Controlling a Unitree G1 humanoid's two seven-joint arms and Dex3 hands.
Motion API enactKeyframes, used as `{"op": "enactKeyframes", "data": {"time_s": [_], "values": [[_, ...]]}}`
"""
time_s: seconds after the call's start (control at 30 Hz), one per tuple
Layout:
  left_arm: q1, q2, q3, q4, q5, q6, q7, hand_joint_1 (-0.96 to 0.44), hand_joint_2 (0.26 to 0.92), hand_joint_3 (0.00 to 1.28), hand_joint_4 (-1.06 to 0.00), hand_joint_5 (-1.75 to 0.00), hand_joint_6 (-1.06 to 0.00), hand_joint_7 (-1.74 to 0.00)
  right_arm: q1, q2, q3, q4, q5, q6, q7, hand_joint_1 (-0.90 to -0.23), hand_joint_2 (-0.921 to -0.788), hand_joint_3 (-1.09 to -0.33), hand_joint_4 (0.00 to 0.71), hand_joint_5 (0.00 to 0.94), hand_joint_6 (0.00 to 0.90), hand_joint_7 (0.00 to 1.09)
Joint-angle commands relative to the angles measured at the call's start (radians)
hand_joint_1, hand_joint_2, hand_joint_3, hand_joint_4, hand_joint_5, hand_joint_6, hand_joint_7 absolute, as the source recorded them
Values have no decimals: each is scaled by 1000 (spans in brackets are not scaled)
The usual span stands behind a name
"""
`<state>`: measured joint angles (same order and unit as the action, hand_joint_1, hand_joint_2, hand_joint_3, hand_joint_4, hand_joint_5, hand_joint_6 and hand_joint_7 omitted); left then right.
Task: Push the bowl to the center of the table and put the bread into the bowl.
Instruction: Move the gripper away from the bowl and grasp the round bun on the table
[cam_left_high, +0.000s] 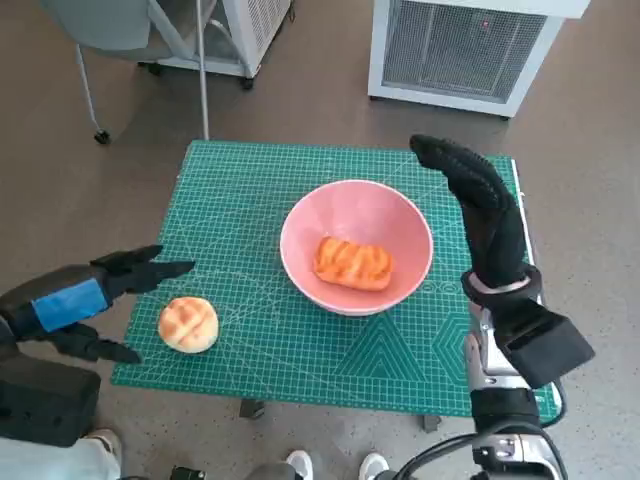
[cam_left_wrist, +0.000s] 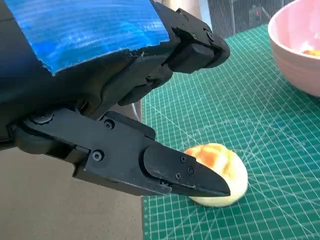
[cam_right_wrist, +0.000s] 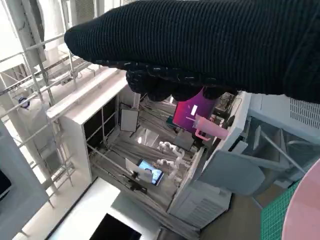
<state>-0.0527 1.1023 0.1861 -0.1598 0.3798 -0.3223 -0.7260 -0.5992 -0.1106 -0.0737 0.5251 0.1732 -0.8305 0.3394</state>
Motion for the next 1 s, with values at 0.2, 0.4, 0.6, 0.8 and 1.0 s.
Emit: {"op": "enactKeyframes", "data": {"time_s": [0.2,0.4,0.6,0.8,1.0], "values": [[-3,-15,-116,96,106,-49,55,-136,746,3,-86,-4,-228,-4,12,-9,-1,-4,10,22,17,-669,-921,-802,245,2,-1,641],[-60,-41,-208,215,186,-106,129,-146,755,6,-93,-5,-222,-1,18,-13,-3,-17,17,28,23,-666,-921,-805,244,1,-1,640],[-114,-81,-284,359,289,-189,284,-145,764,7,-126,-15,-241,-9,24,-15,-3,-26,15,30,19,-660,-921,-806,243,1,-1,639],[-138,-127,-357,506,378,-254,465,-107,790,16,-178,-26,-289,-28,35,-19,-5,-48,12,41,13,-656,-921,-808,243,1,-1,639],[-167,-171,-430,616,448,-273,599,-60,840,24,-274,-33,-351,-43,41,-23,-7,-61,21,53,20,-654,-921,-810,243,1,-1,637]]}}
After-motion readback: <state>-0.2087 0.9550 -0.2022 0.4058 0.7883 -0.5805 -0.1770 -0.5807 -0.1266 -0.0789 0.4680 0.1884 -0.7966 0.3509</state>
